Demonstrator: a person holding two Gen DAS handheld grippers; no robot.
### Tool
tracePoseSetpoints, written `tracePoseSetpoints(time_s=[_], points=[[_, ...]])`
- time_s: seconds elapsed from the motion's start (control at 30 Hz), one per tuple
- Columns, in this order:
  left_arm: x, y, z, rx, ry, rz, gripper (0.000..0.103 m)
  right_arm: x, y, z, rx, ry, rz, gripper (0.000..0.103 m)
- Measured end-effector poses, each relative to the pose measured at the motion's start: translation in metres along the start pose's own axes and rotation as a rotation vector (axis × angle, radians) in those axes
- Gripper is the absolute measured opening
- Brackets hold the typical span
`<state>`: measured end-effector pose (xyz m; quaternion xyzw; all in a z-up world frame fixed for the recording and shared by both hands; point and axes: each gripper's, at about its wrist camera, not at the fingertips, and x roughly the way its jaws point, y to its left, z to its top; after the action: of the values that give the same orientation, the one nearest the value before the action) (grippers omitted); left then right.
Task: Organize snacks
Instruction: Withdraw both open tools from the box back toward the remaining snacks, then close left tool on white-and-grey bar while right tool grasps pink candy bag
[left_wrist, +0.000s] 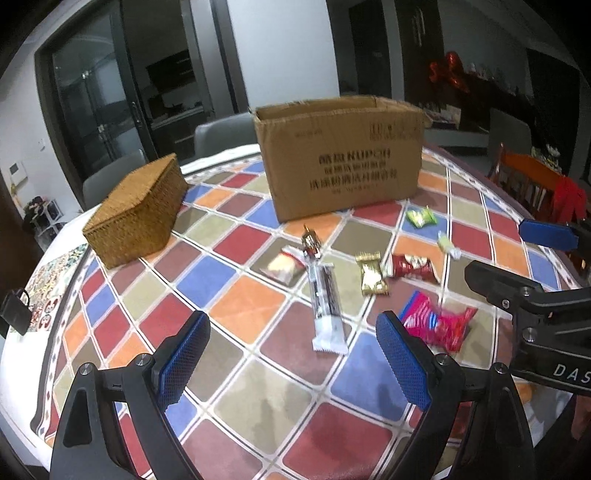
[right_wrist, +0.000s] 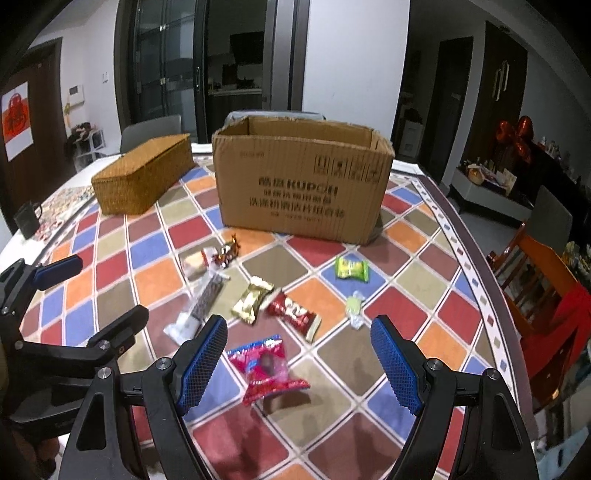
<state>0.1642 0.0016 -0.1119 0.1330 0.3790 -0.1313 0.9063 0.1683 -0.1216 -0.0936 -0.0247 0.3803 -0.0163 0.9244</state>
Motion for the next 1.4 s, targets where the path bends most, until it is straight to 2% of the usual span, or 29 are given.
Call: tracePoseSetpoints(time_s=[0.27, 0.6, 1.0, 1.1, 1.33, 1.4], points=[[0.025, -0.009, -0.013, 0.063, 0.038, -0.032, 0.092, 0.018, 0.009, -0.016, -0.012, 0.066, 0.012, 0.081], [0.049, -0.019, -0.016, 0.139, 0.033, -0.031, 0.091, 0.043, 0.015, -0.023, -0.015, 0.150, 0.032, 0.081], [0.076, -0.030, -0.012, 0.150, 0.049, -0.053, 0.089, 0.074, 0.000, -0.026, 0.047, 0.250, 0.075, 0.080], [0.083, -0.032, -0.011, 0.156, 0.080, -0.052, 0.085, 0.080, -0.002, -0.025, 0.048, 0.265, 0.083, 0.075], [0.089, -0.029, -0.009, 0.149, 0.082, -0.061, 0.083, 0.091, -0.007, -0.024, 0.065, 0.289, 0.090, 0.067], [0.091, -0.028, -0.006, 0.138, 0.085, -0.066, 0.078, 0.094, -0.010, -0.024, 0.068, 0.301, 0.088, 0.056]])
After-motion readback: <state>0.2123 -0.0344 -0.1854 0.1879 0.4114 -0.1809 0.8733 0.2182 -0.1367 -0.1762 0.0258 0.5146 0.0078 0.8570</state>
